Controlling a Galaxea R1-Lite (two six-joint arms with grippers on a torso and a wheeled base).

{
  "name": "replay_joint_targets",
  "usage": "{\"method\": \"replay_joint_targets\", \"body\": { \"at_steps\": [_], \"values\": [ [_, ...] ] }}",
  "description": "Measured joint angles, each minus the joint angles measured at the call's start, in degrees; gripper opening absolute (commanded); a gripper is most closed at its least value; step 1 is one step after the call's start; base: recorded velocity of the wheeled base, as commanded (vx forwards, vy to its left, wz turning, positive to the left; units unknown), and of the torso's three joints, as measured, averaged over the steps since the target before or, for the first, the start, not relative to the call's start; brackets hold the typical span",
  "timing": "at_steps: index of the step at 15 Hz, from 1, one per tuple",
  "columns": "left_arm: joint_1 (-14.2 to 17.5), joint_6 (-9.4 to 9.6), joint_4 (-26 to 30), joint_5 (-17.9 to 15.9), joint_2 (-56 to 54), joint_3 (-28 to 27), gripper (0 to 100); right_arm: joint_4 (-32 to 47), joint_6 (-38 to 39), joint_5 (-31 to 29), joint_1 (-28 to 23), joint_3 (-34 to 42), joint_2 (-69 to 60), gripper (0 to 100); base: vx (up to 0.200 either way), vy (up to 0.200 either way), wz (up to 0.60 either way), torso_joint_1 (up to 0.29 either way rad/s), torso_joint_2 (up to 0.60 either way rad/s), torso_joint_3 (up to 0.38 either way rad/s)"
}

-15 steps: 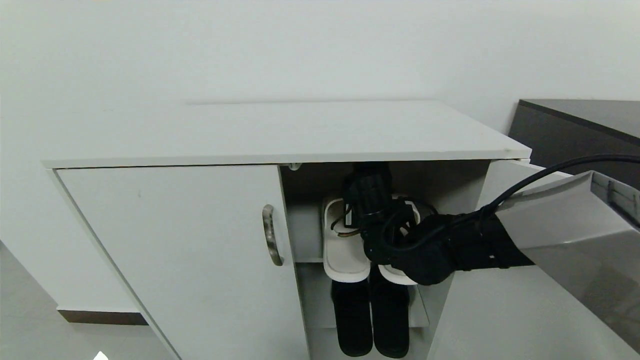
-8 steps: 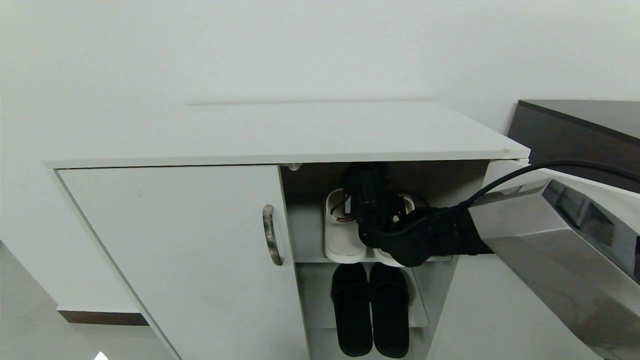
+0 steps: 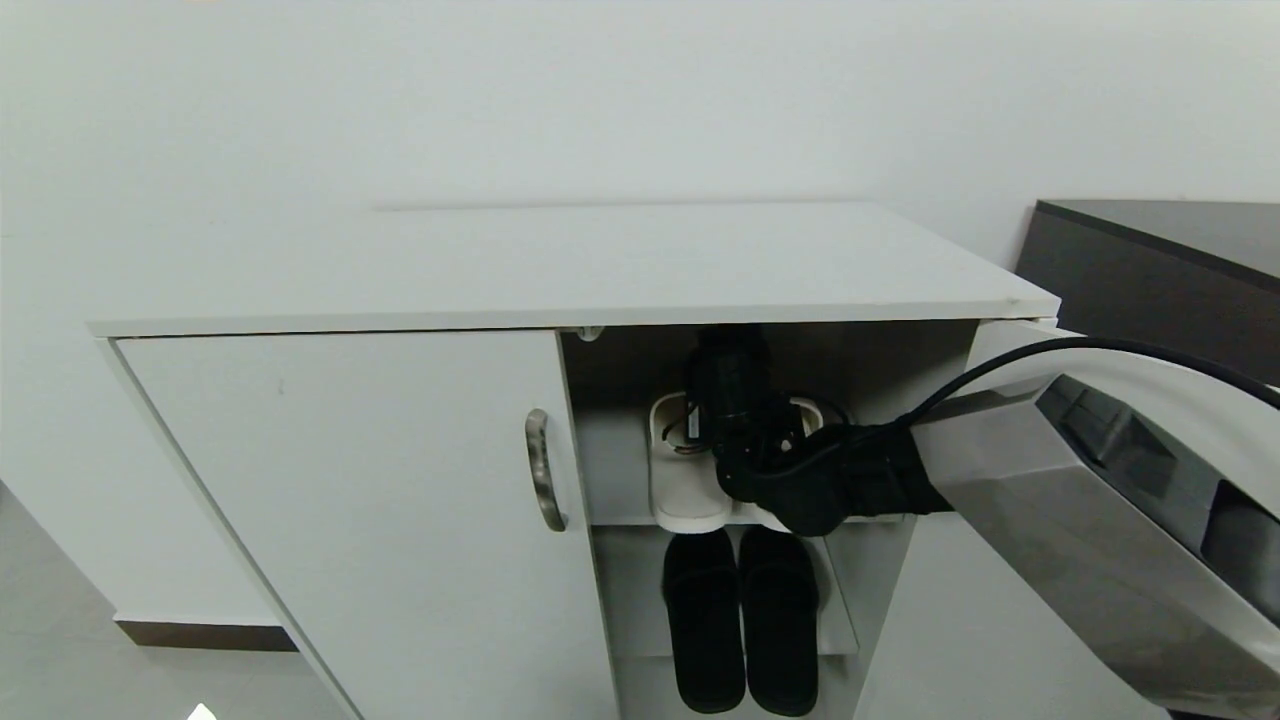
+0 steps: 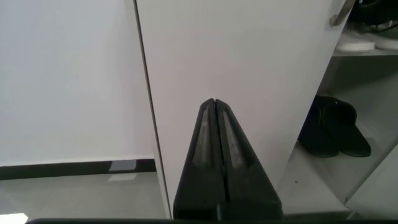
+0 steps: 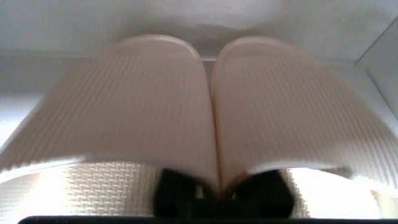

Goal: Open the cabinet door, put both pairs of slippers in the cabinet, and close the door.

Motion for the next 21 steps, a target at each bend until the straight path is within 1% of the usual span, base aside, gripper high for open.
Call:
{"method": "replay_joint_targets", "body": {
  "at_steps": [2, 5, 7, 9, 13, 18, 20, 21],
  "values": [
    [0.0, 0.00, 0.0, 0.0, 0.0, 0.0, 0, 0.4, 0.0, 0.0, -0.2, 0.4, 0.1, 100, 0.000, 0.000, 0.00, 0.000, 0.00, 0.000],
    [0.0, 0.00, 0.0, 0.0, 0.0, 0.0, 0, 0.2, 0.3, 0.0, 0.6, 3.8, -1.2, 100, 0.000, 0.000, 0.00, 0.000, 0.00, 0.000],
    [0.0, 0.00, 0.0, 0.0, 0.0, 0.0, 0, -0.9, 0.5, 0.4, 1.7, 9.3, -4.6, 100, 0.000, 0.000, 0.00, 0.000, 0.00, 0.000],
    [0.0, 0.00, 0.0, 0.0, 0.0, 0.0, 0, -4.3, 0.6, 0.7, 3.6, 16.5, -8.9, 100, 0.000, 0.000, 0.00, 0.000, 0.00, 0.000],
    [0.0, 0.00, 0.0, -0.1, 0.0, 0.0, 0, -11.4, 0.7, 1.7, 7.2, 29.3, -16.8, 100, -0.200, 0.000, 0.00, 0.004, 0.00, 0.002],
    [0.0, 0.00, 0.0, -0.1, 0.0, 0.0, 0, -12.4, 2.6, 5.2, 9.7, 38.3, -25.4, 100, -0.200, 0.000, 0.00, 0.001, 0.00, 0.002],
    [0.0, 0.00, 0.0, -0.1, 0.0, 0.0, 0, -12.4, 3.0, 6.6, 11.0, 40.6, -27.6, 100, -0.200, 0.000, 0.00, 0.000, 0.00, 0.000],
    [0.0, 0.00, 0.0, -0.2, 0.0, 0.0, 0, -12.4, 3.9, 6.8, 11.6, 41.5, -28.2, 0, -0.200, 0.000, 0.00, -0.007, 0.00, 0.007]
  ]
}}
